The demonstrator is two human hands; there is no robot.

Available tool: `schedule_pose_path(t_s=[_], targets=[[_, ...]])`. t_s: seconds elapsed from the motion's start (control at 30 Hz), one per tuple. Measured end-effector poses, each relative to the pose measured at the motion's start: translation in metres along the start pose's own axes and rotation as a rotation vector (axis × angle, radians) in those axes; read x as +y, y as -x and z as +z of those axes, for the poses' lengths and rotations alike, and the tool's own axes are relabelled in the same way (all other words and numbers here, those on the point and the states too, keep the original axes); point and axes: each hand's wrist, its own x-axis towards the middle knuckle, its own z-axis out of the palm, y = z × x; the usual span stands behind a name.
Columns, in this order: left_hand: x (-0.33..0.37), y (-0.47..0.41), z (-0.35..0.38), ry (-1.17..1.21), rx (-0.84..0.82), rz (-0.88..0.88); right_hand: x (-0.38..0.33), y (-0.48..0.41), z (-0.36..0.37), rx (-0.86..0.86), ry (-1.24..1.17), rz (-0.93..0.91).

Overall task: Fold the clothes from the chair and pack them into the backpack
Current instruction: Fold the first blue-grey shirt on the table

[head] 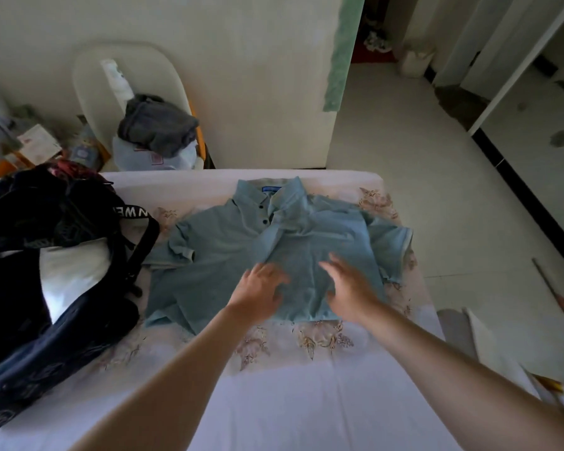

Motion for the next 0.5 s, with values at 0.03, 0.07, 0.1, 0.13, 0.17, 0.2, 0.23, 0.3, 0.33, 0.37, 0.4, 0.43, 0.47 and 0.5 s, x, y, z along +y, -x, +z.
schedule_pose_path(t_s=[0.03,0.07,0.1,0.13,0.17,0.2,0.23,0.3,0.33,0.37,0.4,0.43,0.47,0.5], targets=[[-0.007,0.008,0.01,-0.014,-0.063,-0.016,0.002,0.005,0.011,-0.056,0.045,-0.051],[-0.014,0.015,0.018,-0.049,-0.11,-0.024,0.003,0.01,0.02,-0.109,0.106,-0.099],[-0.022,0.021,0.025,-0.092,-0.137,-0.021,0.004,0.013,0.028,-0.158,0.173,-0.144],[-0.028,0.026,0.03,-0.129,-0.134,-0.013,0.004,0.017,0.033,-0.192,0.233,-0.177],[-0.033,0.03,0.034,-0.149,-0.109,-0.005,0.003,0.019,0.036,-0.193,0.272,-0.198],[-0.038,0.033,0.037,-0.153,-0.074,0.003,0.0,0.021,0.039,-0.167,0.3,-0.219],[-0.041,0.034,0.038,-0.141,-0.039,0.009,-0.003,0.022,0.04,-0.116,0.327,-0.252],[-0.043,0.036,0.038,-0.098,-0.003,0.007,-0.004,0.019,0.046,-0.008,0.401,-0.301],[-0.043,0.037,0.038,-0.079,-0.009,0.0,-0.004,0.018,0.047,0.03,0.433,-0.297],[-0.043,0.038,0.037,-0.06,-0.025,-0.014,-0.001,0.017,0.049,0.053,0.432,-0.299],[-0.041,0.038,0.036,-0.038,-0.044,-0.033,0.0,0.017,0.047,0.041,0.402,-0.303],[-0.039,0.038,0.035,-0.016,-0.062,-0.059,0.001,0.019,0.044,0.015,0.361,-0.312],[-0.036,0.038,0.034,-0.002,-0.088,-0.085,0.002,0.023,0.039,-0.013,0.328,-0.307],[-0.031,0.04,0.032,0.002,-0.127,-0.109,0.004,0.028,0.036,-0.053,0.308,-0.299]])
